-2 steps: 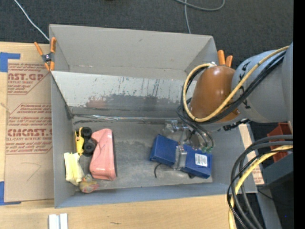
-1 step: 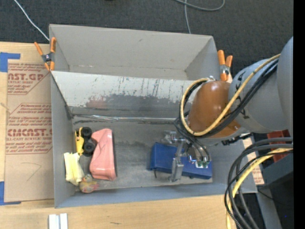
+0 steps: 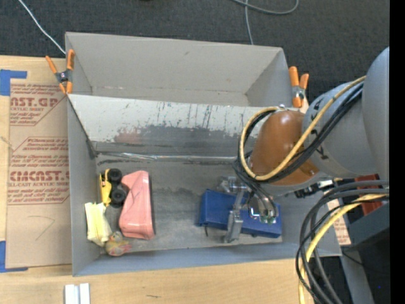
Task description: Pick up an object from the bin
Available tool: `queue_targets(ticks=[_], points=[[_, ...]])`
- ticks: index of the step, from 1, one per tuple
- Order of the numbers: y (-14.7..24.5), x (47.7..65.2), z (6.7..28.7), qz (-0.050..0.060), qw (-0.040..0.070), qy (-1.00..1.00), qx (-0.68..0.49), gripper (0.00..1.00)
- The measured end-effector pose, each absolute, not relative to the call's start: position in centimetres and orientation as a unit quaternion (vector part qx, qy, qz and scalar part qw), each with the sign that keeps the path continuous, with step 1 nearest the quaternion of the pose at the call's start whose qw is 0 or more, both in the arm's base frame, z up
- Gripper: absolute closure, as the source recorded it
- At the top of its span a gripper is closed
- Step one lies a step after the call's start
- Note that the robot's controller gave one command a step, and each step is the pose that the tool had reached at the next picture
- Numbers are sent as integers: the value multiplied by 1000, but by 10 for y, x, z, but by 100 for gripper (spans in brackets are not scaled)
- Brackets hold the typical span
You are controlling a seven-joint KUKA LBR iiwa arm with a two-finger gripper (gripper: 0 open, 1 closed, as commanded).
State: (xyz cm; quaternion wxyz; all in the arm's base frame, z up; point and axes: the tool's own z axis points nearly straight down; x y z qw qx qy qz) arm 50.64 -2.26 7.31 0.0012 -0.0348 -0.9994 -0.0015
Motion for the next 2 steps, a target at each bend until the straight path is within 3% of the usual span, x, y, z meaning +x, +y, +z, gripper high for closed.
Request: queue_targets(ticks=[1,2], points=[[-23,507,72,-1,1,-999,-39,0],[19,500,69,-2,2,-999,38,100]])
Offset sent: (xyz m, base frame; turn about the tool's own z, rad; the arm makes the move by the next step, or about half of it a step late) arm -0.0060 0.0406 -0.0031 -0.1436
